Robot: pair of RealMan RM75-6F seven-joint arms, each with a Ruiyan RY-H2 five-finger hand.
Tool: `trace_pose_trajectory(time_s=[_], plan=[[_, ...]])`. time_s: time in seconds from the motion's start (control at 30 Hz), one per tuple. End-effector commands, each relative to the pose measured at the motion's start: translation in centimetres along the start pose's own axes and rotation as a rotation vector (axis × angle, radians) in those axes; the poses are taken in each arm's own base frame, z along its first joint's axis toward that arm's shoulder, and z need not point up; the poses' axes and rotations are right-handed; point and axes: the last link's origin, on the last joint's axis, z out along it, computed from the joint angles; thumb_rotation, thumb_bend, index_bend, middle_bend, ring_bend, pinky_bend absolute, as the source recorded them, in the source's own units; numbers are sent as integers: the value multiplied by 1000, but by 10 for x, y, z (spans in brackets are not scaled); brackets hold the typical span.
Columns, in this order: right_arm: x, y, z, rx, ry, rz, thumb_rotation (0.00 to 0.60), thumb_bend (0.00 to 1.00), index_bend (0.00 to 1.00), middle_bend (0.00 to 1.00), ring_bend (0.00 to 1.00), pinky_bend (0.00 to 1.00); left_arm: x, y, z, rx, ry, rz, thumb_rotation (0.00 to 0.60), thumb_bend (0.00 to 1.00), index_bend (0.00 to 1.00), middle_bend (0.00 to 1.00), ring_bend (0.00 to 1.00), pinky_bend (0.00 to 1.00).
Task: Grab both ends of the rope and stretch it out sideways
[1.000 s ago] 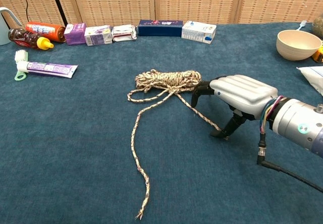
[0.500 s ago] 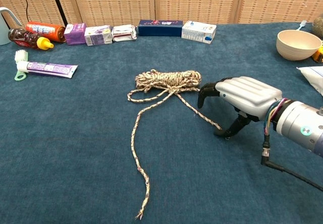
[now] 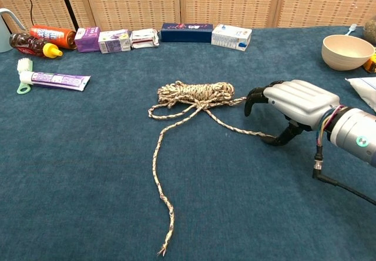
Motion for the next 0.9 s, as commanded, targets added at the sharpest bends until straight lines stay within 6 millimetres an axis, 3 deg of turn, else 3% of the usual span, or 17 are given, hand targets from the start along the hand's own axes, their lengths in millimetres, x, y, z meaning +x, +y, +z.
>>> trace_pose_trajectory(time_s=[0.03, 0.2, 0.53, 0.73, 0.9], plan=[[0, 3, 1, -10, 0, 1, 600, 227, 349, 206, 200, 105, 0, 0, 0, 1, 0, -1, 600, 279, 364, 194, 168, 0], [1, 2, -1, -6, -1, 29, 600, 232, 407, 225, 216, 105, -1, -1, 0, 2, -2, -3, 600, 280, 364, 194, 168, 0], [5, -4, 0, -2, -29, 55, 600, 233, 424, 225, 218, 105, -2, -2, 1, 2, -2, -5, 600, 280, 364, 194, 167, 0], [6, -5, 2, -10, -32, 61, 600, 322, 453, 232, 223, 105, -3, -3, 1, 5, -6, -7, 600, 280, 364, 194, 167, 0], [7, -4, 2, -20, -26, 72, 600, 338, 463, 234, 223, 86, -5, -3, 2, 4, -7, -11, 600, 280, 363, 194, 166, 0]])
